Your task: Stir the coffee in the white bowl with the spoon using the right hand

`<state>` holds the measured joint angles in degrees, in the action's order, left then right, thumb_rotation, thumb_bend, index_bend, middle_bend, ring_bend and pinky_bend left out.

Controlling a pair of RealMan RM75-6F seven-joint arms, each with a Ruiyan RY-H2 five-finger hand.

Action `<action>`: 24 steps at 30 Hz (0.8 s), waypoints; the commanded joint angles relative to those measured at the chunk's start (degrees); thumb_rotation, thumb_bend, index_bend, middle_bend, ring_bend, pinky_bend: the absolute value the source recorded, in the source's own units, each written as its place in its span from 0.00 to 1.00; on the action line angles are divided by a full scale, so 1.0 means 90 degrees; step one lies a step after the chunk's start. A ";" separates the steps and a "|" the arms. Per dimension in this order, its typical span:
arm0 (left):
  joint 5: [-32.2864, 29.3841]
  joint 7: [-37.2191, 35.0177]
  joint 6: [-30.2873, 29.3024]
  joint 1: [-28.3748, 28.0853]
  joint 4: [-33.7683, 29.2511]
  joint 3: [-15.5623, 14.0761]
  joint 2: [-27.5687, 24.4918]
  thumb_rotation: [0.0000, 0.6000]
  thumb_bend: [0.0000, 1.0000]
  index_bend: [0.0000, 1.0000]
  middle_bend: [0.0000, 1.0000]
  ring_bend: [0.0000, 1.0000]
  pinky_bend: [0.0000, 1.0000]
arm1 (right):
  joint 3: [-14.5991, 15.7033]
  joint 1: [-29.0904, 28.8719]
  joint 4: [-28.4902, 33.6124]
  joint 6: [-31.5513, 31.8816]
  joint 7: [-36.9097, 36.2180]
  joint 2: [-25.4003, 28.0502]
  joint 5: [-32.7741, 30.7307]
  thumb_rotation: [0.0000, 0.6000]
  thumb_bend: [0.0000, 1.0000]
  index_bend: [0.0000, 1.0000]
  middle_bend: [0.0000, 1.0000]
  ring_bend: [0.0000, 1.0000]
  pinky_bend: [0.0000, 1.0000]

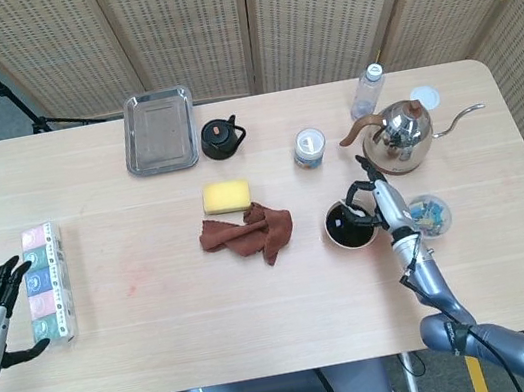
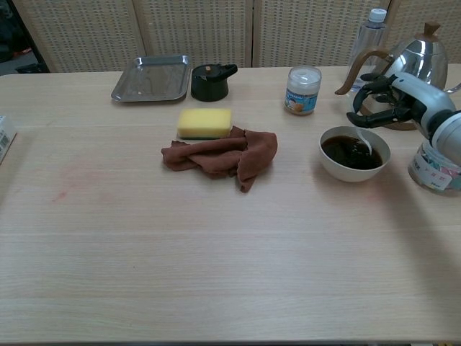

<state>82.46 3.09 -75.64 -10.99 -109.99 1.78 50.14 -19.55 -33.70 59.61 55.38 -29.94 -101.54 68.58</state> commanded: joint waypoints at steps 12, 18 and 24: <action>0.0080 0.0161 0.0025 -0.0005 -0.0049 -0.0061 0.0045 1.00 0.06 0.00 0.00 0.00 0.00 | 0.0355 0.0468 0.0863 0.0247 -0.0050 0.0522 0.0218 1.00 0.71 0.70 0.00 0.00 0.00; 0.0126 0.0085 0.0025 -0.0003 -0.0031 -0.0073 0.0021 1.00 0.06 0.00 0.00 0.00 0.00 | 0.0400 0.0480 0.1102 0.0255 0.0060 0.0487 0.0213 1.00 0.71 0.70 0.00 0.00 0.00; 0.0150 0.0014 0.0020 0.0002 -0.0017 -0.0079 -0.0005 1.00 0.06 0.00 0.00 0.00 0.00 | 0.0294 0.0338 0.1069 0.0150 0.0208 0.0264 0.0064 1.00 0.71 0.70 0.00 0.00 0.00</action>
<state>83.79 3.27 -75.44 -10.98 -110.15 1.07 50.13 -16.55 -30.20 69.52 57.13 -28.49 -98.56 69.65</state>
